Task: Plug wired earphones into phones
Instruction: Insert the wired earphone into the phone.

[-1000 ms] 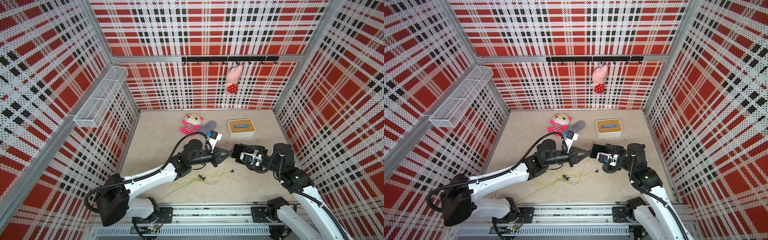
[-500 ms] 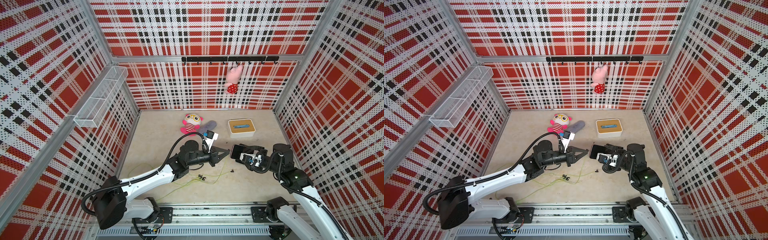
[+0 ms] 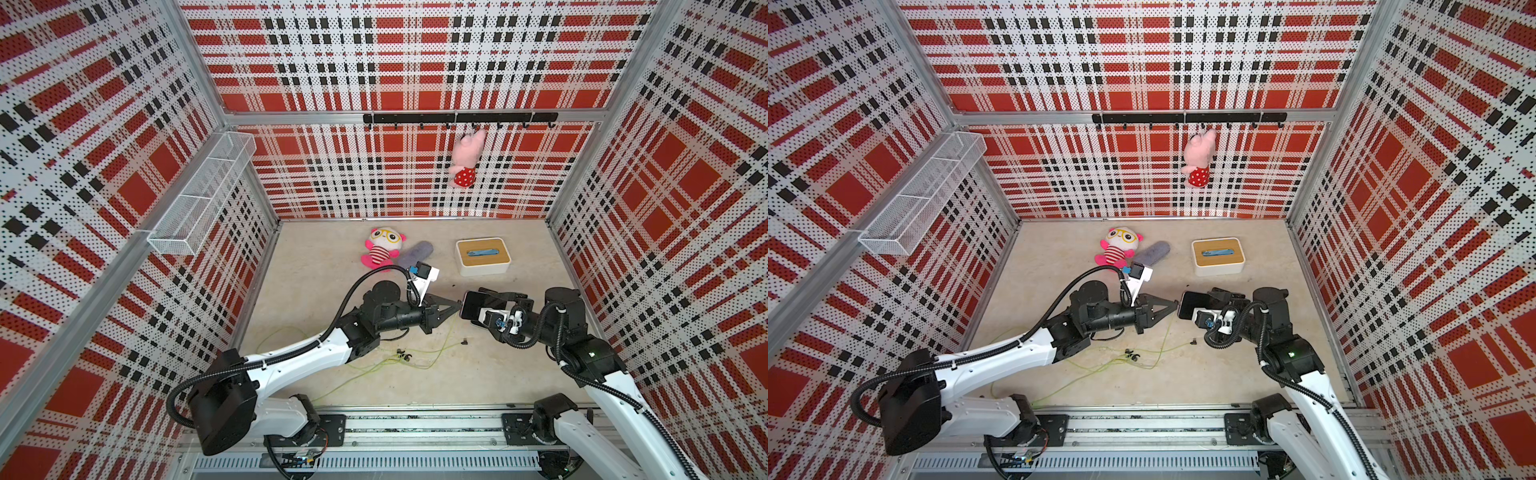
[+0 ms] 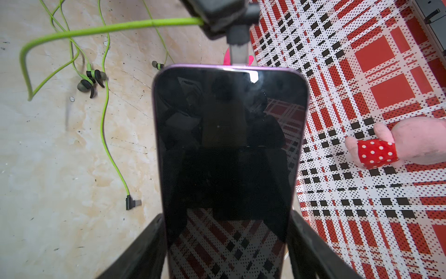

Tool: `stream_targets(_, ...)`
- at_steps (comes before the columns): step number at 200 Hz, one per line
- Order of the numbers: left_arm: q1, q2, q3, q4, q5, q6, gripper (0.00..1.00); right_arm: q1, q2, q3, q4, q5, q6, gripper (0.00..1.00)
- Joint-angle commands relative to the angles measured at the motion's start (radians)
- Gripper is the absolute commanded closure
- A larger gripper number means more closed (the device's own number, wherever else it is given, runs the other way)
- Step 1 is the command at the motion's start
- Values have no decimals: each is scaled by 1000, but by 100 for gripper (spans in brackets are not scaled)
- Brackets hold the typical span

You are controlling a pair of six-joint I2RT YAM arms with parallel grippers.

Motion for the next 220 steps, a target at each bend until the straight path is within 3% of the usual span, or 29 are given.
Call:
stream_targets(1,-10,3,28,21,7,3,100,7,-9,35,45,-24,-17,35)
stream_targets(220,-19,-33,-40,35,-26,-9,100,7,-33,24,66,-23,2,35)
